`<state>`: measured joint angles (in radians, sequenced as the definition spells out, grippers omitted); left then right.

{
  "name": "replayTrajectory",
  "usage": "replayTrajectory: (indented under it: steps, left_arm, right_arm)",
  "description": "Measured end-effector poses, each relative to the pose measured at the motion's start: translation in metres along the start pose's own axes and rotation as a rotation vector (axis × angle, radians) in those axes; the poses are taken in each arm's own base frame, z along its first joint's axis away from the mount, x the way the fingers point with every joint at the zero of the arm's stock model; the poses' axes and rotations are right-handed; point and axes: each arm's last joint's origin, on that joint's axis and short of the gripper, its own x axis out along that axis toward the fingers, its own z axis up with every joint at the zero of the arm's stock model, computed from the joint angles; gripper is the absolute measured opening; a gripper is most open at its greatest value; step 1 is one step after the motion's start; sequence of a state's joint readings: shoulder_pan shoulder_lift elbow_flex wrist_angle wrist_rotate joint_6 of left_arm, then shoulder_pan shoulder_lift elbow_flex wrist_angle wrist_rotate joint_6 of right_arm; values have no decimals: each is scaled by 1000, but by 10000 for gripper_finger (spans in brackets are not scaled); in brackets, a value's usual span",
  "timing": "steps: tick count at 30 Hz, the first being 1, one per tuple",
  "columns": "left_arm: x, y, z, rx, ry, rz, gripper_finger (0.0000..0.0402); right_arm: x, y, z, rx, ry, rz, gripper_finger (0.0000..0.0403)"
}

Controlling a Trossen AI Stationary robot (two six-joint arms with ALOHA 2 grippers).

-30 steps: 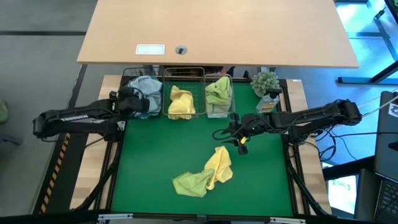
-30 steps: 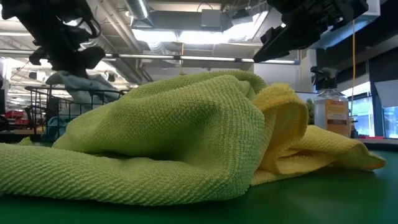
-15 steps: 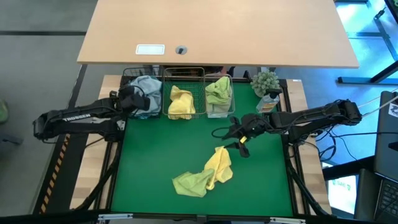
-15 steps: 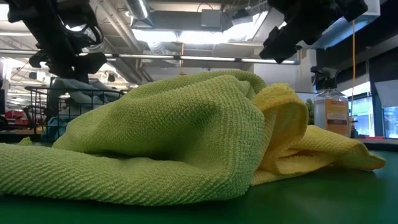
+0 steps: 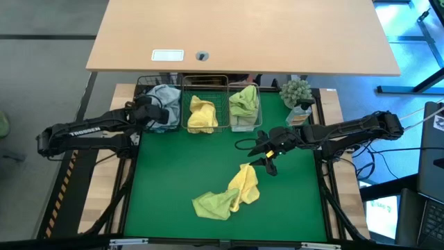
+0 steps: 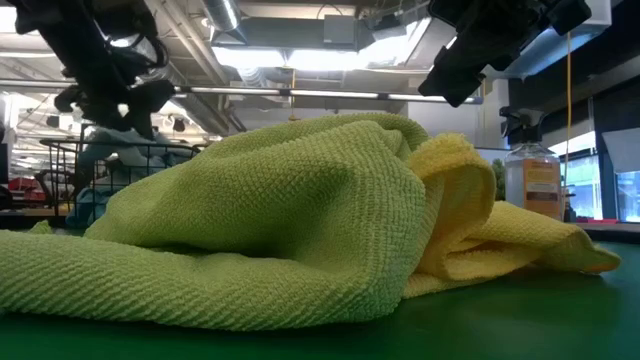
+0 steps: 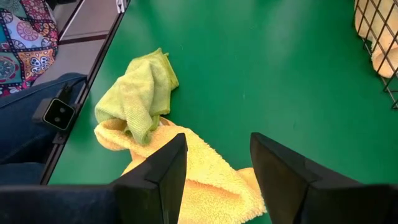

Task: Sort microfiber towel by color & place in baskets
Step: Put the light blue microfiber cloth into the black wire basket, then put the yellow microfiber cloth into the gold wire basket

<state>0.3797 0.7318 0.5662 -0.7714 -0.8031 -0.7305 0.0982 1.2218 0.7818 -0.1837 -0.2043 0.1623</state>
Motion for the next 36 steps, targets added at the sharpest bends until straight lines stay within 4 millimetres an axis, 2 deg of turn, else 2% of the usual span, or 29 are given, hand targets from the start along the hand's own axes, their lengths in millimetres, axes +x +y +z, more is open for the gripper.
replayTrajectory:
  steps: [6, 12, 20, 28, 36]
  left_arm:
    - [-18, -1, 28, 27, -71, -82, 182]
    - [-37, -1, 53, -37, -84, -201, 182]
    - [-48, -15, 63, -30, -36, -504, 183]
    - [-58, -38, 65, 46, -91, -687, 183]
    - [-59, -54, 61, 88, -84, -732, 183]
  right_arm:
    - [0, 1, 0, 2, 5, 20, 177]
    - [0, 6, -1, -2, 23, 116, 177]
    - [11, 29, -9, -75, 65, 135, 177]
    - [43, 40, -31, -119, 188, 17, 177]
    - [82, 29, -59, -135, 351, -34, 177]
